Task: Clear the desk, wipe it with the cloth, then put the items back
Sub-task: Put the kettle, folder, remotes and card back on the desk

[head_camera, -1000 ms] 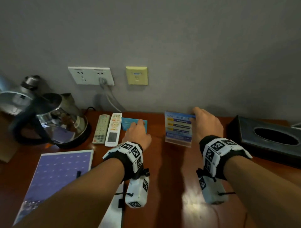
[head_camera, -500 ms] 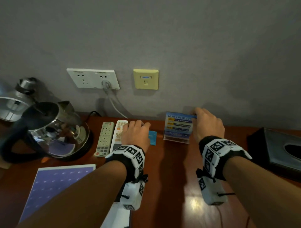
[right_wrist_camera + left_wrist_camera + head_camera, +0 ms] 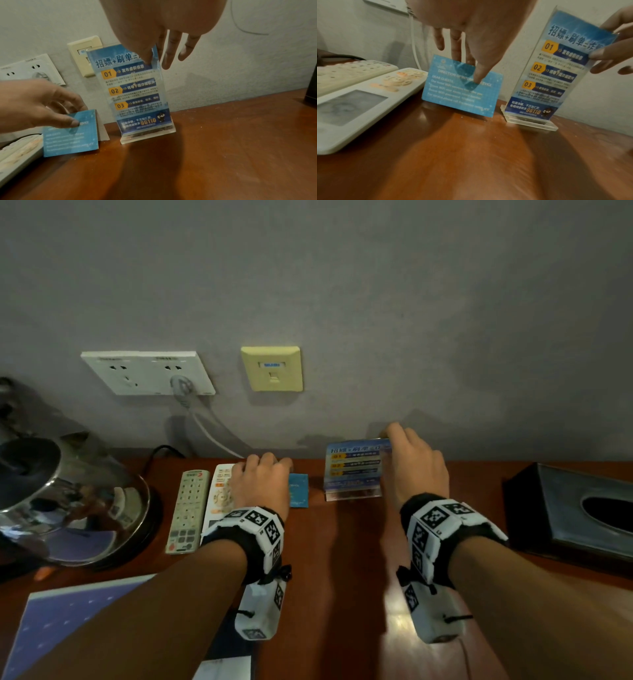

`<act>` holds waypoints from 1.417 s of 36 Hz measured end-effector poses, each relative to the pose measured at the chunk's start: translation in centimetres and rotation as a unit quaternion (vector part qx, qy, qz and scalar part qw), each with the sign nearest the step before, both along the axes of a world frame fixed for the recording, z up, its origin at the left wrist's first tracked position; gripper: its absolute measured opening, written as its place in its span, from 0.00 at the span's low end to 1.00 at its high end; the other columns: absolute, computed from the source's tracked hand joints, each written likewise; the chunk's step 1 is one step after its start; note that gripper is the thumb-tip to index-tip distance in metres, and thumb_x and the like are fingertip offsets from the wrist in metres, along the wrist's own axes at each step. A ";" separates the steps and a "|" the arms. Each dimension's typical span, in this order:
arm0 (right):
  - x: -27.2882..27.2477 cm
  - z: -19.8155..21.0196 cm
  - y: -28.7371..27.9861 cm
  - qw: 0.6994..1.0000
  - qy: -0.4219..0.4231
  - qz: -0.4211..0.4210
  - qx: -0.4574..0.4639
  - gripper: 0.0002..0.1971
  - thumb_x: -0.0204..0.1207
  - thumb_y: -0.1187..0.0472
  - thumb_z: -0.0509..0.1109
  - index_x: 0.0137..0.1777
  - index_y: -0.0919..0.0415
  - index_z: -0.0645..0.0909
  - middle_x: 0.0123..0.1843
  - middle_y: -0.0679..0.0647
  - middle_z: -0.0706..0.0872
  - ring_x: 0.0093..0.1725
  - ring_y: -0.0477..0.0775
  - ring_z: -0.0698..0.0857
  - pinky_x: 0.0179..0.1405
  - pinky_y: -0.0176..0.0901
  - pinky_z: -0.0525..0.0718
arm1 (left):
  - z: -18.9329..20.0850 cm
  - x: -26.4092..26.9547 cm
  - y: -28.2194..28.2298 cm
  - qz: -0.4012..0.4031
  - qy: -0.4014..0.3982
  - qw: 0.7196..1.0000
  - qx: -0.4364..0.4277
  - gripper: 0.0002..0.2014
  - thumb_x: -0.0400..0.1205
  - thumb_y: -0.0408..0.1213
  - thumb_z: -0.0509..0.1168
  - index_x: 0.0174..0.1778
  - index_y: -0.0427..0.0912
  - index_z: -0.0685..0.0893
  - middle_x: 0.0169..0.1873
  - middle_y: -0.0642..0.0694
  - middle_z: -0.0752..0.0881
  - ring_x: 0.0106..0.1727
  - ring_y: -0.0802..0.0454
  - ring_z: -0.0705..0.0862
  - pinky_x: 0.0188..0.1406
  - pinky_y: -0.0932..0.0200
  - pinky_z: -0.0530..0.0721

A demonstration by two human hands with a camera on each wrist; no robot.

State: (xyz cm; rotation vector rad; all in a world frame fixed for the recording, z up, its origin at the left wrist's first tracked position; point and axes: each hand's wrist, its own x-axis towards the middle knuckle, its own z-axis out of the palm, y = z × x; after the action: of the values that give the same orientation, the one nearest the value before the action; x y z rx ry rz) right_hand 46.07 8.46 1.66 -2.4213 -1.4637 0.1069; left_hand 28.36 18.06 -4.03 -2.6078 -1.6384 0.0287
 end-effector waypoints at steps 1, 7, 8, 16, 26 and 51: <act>0.0 -0.1 -0.1 1.000 0.003 -0.001 0.002 0.14 0.76 0.69 0.67 0.58 0.57 0.73 0.53 0.56 0.81 0.51 0.66 0.82 0.46 0.52 0.72 | -0.1 0.2 0.1 0.000 0.002 1.000 0.004 0.16 0.81 0.39 0.66 0.65 0.54 0.79 0.61 0.49 0.82 0.64 0.45 0.76 0.62 0.48 0.72; 0.1 -0.6 0.0 1.000 0.005 0.000 0.000 0.11 0.78 0.64 0.66 0.58 0.57 0.72 0.54 0.56 0.80 0.53 0.65 0.81 0.47 0.53 0.72 | 0.2 0.5 0.7 0.010 -0.018 1.000 0.008 0.12 0.81 0.39 0.66 0.59 0.54 0.82 0.57 0.48 0.82 0.61 0.44 0.77 0.58 0.47 0.71; 0.2 -0.5 0.0 1.000 0.005 0.000 0.002 0.10 0.79 0.63 0.66 0.58 0.56 0.72 0.54 0.56 0.80 0.53 0.65 0.81 0.48 0.53 0.73 | 0.2 0.4 0.8 0.009 -0.019 1.000 0.006 0.11 0.81 0.39 0.66 0.59 0.54 0.82 0.57 0.48 0.82 0.61 0.44 0.77 0.58 0.47 0.71; 0.0 -0.7 0.3 1.000 0.012 0.002 0.011 0.09 0.81 0.61 0.65 0.58 0.56 0.71 0.55 0.55 0.81 0.53 0.62 0.82 0.51 0.54 0.76 | -0.6 0.2 0.6 0.016 -0.012 1.000 -0.024 0.19 0.81 0.40 0.67 0.68 0.55 0.78 0.61 0.48 0.82 0.64 0.44 0.77 0.62 0.46 0.74; 0.0 -0.3 -0.4 0.999 0.042 -0.023 -0.005 0.30 0.78 0.65 0.68 0.78 0.54 0.61 0.69 0.57 0.76 0.61 0.64 0.81 0.60 0.57 0.77 | -0.2 0.5 -0.3 0.008 -0.051 0.998 -0.022 0.25 0.78 0.43 0.70 0.72 0.52 0.74 0.65 0.46 0.78 0.67 0.44 0.74 0.66 0.48 0.70; 13.5 0.2 -16.3 0.979 -0.016 -0.154 -0.136 0.31 0.74 0.53 0.72 0.74 0.60 0.66 0.71 0.60 0.72 0.72 0.64 0.71 0.67 0.57 0.70 | 3.2 15.5 -15.2 -0.149 -0.127 0.969 -0.148 0.17 0.82 0.52 0.64 0.63 0.51 0.77 0.53 0.50 0.82 0.56 0.47 0.82 0.53 0.47 0.83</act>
State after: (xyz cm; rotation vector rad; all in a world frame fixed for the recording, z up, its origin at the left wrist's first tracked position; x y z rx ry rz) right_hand 59.55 -7.85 1.91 -2.8508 -1.1298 0.2114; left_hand 43.83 2.91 -0.79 -3.1810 -1.3750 -0.0844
